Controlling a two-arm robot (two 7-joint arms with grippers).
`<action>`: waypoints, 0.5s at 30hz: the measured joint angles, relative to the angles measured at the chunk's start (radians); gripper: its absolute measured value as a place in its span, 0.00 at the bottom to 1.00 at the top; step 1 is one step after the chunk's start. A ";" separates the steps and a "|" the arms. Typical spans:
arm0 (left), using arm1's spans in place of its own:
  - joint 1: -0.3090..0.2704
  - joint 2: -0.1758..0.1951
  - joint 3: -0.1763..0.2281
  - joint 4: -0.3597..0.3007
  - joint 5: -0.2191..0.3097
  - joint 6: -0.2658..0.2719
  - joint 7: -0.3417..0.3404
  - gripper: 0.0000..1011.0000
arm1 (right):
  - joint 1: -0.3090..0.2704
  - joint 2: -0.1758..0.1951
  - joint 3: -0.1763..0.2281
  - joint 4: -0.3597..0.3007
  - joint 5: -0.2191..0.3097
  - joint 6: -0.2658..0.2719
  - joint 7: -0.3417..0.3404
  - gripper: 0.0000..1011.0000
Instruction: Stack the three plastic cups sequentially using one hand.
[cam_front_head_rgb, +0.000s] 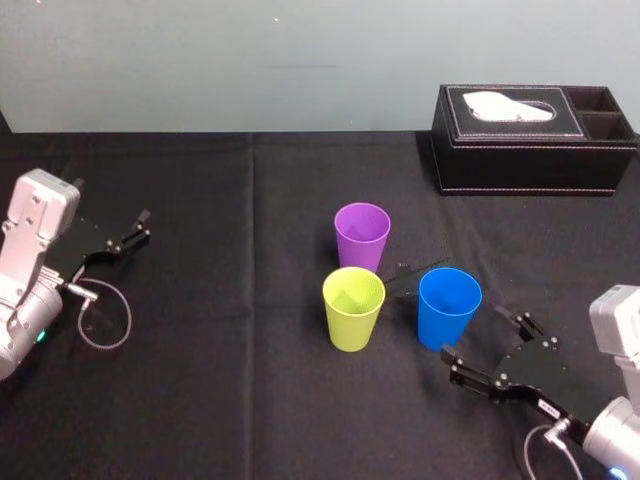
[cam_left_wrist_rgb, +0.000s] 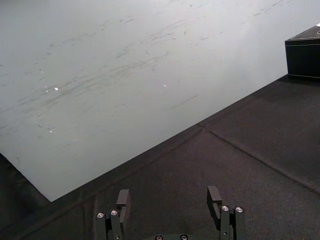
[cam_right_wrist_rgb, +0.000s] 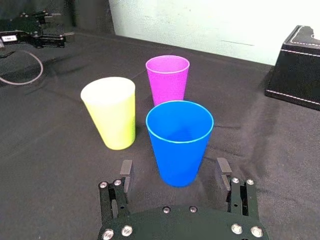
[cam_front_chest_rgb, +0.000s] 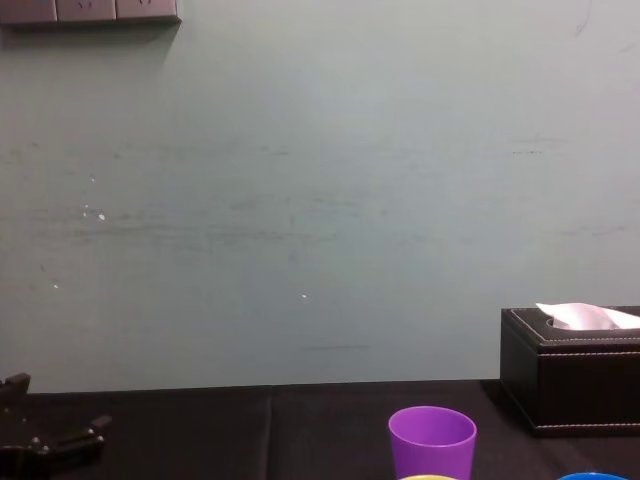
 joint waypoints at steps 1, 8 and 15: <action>0.000 0.000 0.000 0.000 0.000 0.000 0.000 1.00 | 0.003 -0.005 0.000 0.002 -0.001 0.002 0.000 0.99; 0.000 0.000 0.000 0.000 0.000 0.000 0.000 1.00 | 0.031 -0.046 -0.001 0.028 -0.016 0.009 0.000 0.99; 0.000 0.000 0.000 0.000 0.000 0.000 0.000 1.00 | 0.075 -0.101 -0.010 0.071 -0.046 0.008 0.001 0.99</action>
